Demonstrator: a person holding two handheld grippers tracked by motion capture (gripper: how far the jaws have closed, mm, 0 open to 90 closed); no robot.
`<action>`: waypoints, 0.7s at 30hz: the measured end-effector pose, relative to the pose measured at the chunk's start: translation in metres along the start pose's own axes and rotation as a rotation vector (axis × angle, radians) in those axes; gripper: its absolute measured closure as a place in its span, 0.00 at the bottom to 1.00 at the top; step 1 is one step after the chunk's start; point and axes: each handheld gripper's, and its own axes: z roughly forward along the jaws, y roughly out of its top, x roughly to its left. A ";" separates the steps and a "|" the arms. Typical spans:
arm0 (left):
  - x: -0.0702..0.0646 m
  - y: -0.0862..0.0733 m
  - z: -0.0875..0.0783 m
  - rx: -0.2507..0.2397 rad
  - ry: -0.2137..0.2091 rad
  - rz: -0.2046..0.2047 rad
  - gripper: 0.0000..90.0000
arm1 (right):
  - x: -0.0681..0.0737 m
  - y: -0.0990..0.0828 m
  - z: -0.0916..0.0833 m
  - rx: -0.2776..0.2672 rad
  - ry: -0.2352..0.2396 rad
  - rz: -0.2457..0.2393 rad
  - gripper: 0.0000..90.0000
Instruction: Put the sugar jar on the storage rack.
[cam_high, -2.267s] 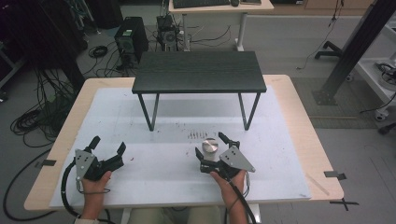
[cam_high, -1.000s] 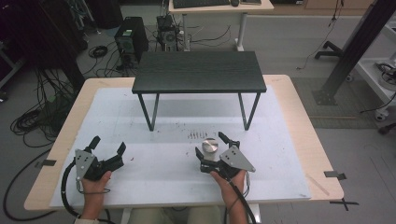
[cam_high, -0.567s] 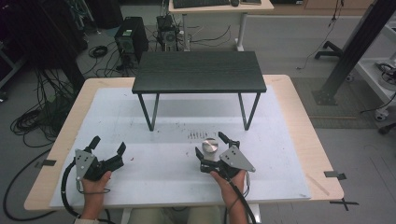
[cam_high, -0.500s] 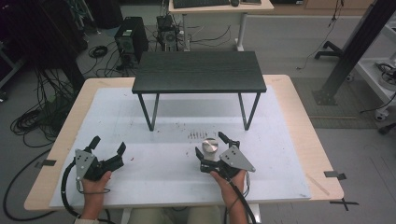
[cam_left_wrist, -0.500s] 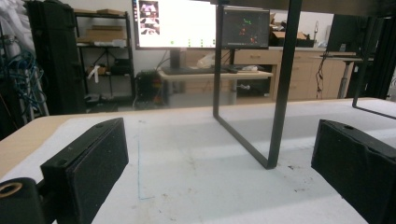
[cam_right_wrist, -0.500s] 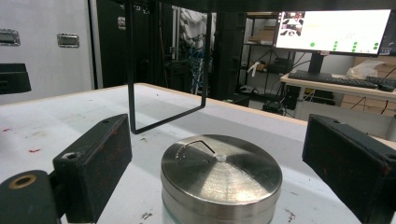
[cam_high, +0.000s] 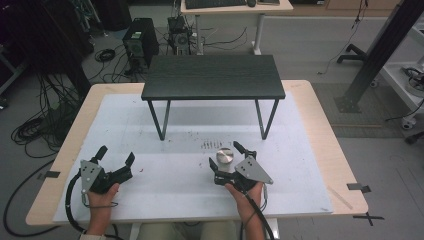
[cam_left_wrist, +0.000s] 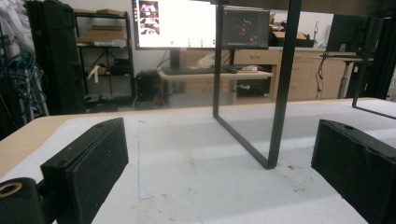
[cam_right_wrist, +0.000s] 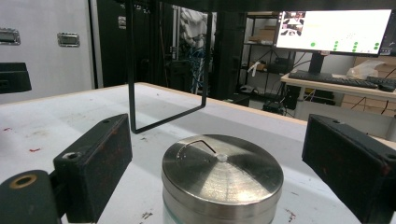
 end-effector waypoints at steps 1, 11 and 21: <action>0.000 0.000 0.000 0.000 0.000 0.000 0.05 | 0.000 0.000 0.000 0.001 0.000 0.000 0.09; 0.000 0.000 0.000 0.000 0.000 0.000 0.05 | 0.000 0.000 0.000 0.000 -0.001 0.000 0.09; 0.000 0.000 0.000 -0.001 -0.001 0.000 0.05 | 0.000 -0.002 0.000 0.005 -0.005 0.003 0.09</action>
